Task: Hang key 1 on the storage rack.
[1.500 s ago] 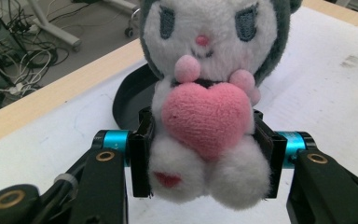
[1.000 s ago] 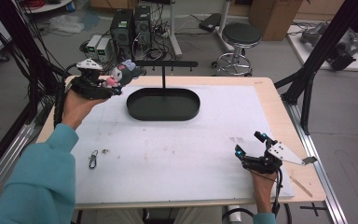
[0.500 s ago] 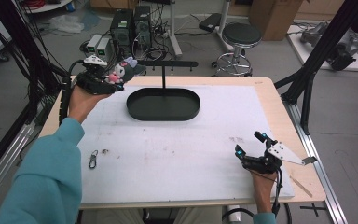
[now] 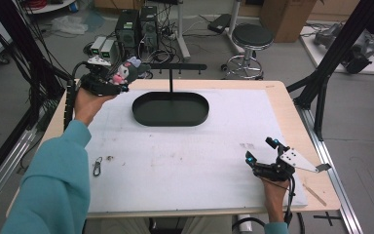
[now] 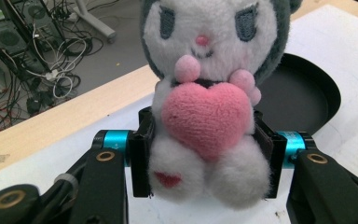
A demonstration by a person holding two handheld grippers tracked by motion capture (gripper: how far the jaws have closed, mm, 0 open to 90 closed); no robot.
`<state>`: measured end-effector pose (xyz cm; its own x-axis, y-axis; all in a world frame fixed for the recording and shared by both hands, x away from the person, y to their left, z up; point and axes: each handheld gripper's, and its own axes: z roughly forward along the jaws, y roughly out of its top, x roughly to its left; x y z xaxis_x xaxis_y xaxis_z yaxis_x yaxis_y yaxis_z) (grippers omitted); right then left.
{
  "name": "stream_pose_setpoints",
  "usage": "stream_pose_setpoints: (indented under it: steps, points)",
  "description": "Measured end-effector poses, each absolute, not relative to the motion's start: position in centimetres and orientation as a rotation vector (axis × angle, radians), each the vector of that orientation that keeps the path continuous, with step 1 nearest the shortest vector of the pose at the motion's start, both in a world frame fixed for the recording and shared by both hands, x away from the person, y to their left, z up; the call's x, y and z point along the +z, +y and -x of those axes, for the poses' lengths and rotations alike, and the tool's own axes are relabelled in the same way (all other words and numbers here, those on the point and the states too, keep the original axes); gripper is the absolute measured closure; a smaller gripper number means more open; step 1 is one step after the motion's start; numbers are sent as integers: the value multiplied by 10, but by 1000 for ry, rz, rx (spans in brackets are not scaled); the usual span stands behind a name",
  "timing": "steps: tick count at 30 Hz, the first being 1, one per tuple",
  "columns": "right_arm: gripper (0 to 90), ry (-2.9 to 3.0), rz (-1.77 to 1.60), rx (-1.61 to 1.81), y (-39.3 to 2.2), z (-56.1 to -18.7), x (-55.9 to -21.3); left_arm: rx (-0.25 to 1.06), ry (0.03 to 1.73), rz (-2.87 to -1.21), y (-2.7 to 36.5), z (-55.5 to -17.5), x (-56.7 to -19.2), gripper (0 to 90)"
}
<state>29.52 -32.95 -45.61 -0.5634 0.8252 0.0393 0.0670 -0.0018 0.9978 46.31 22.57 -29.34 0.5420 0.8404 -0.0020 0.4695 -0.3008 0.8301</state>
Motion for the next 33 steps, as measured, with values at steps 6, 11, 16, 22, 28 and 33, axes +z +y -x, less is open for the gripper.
stream_pose_setpoints:
  steps: [6,11,16,22,28,33]
  points:
    - [26,1680,-926,1624,-329,-295,-456,574,1074,-1950,226,-465,-295,519]
    - [26,1680,-921,1625,-329,-295,-456,587,1079,-1922,225,-468,-297,519]
    - [26,1680,-923,1624,-329,-296,-456,603,1100,-1920,221,-470,-299,520]
    - [26,1682,-921,1624,-329,-295,-456,610,1123,-1893,219,-471,-300,520]
    - [26,1682,-922,1623,-329,-295,-456,623,1152,-1882,220,-473,-301,520]
    - [26,1682,-923,1621,-329,-295,-456,632,1169,-1898,218,-473,-303,520]
